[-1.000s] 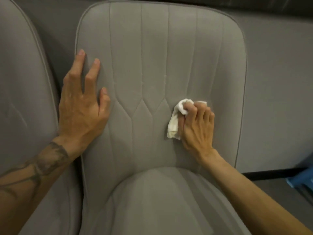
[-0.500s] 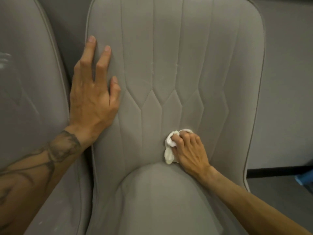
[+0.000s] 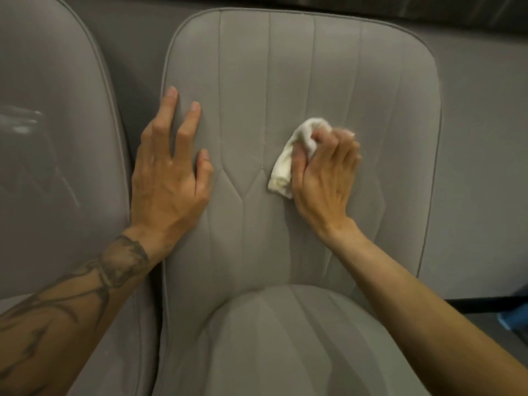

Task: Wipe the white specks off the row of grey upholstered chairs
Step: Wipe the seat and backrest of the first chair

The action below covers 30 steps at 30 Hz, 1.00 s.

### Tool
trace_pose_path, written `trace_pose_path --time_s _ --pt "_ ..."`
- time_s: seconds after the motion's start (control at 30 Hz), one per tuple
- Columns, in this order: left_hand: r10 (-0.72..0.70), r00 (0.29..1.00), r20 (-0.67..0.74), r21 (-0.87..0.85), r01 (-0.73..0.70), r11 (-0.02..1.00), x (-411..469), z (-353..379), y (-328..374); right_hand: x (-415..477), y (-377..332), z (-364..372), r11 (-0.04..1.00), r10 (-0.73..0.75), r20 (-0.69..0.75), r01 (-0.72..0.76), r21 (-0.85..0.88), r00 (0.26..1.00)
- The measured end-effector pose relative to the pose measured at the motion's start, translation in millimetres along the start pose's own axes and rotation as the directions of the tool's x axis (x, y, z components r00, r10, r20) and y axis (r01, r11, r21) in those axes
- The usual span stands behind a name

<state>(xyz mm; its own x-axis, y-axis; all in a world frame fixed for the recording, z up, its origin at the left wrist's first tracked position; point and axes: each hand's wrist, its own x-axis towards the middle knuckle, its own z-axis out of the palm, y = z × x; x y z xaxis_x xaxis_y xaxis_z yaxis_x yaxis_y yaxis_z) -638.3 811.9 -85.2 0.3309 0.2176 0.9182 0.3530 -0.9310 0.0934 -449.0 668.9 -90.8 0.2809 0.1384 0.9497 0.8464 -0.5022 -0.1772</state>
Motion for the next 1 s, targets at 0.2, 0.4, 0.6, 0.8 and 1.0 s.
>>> trace_pose_path --time_s 0.2,0.4,0.6,0.8,1.0 --pt "-0.015 1.0 0.01 0.002 0.015 1.0 -1 -1 0 48 9 3 0.999 0.047 -0.075 -0.048 -0.01 0.996" --pt "-0.005 1.0 0.019 0.008 0.005 1.0 0 -2 0 -12 -5 0 0.967 -0.254 0.104 0.253 0.023 0.962" --pt "-0.006 1.0 0.028 -0.001 0.006 1.0 0 -3 -1 58 -6 11 0.998 -0.062 -0.07 0.061 -0.011 0.996" --pt "0.0 1.0 0.02 -0.023 0.001 1.0 0 -2 0 -7 -29 10 0.941 -0.336 0.091 0.331 0.071 0.937" --pt "-0.006 1.0 0.025 -0.028 0.007 1.0 0 -1 -1 63 -10 16 0.984 -0.178 -0.036 0.178 -0.006 0.983"
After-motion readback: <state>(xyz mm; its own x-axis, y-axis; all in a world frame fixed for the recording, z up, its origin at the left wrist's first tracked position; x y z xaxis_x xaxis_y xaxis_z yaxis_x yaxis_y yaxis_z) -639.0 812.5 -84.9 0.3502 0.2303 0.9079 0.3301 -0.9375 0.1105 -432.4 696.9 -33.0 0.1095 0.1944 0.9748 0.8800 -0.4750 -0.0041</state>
